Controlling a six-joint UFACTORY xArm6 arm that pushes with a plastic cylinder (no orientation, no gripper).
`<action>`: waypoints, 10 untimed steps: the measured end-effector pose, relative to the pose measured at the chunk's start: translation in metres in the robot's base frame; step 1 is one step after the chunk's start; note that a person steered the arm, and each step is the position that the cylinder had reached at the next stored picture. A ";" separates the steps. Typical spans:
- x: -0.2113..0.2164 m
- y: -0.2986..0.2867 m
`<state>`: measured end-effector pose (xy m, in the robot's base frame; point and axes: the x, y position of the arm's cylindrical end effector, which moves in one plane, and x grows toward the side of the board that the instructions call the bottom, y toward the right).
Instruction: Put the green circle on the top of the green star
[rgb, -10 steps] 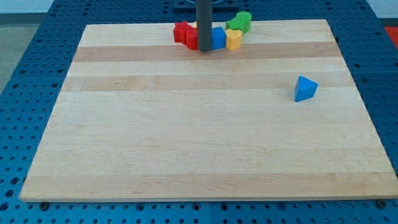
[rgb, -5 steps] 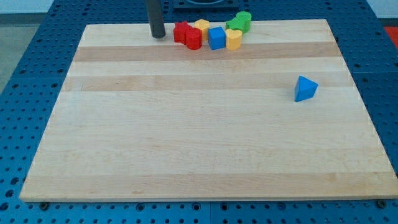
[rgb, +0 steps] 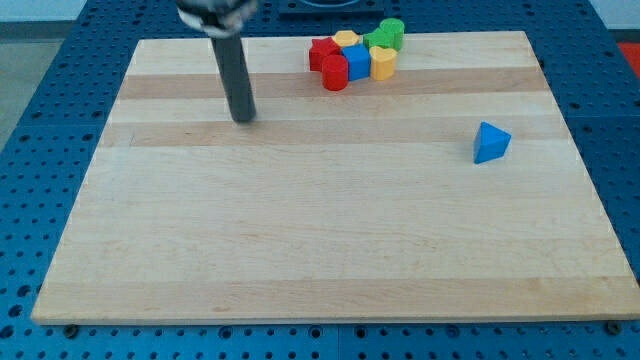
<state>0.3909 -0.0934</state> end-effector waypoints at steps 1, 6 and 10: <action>0.002 0.107; -0.199 0.301; -0.196 0.185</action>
<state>0.1944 0.0913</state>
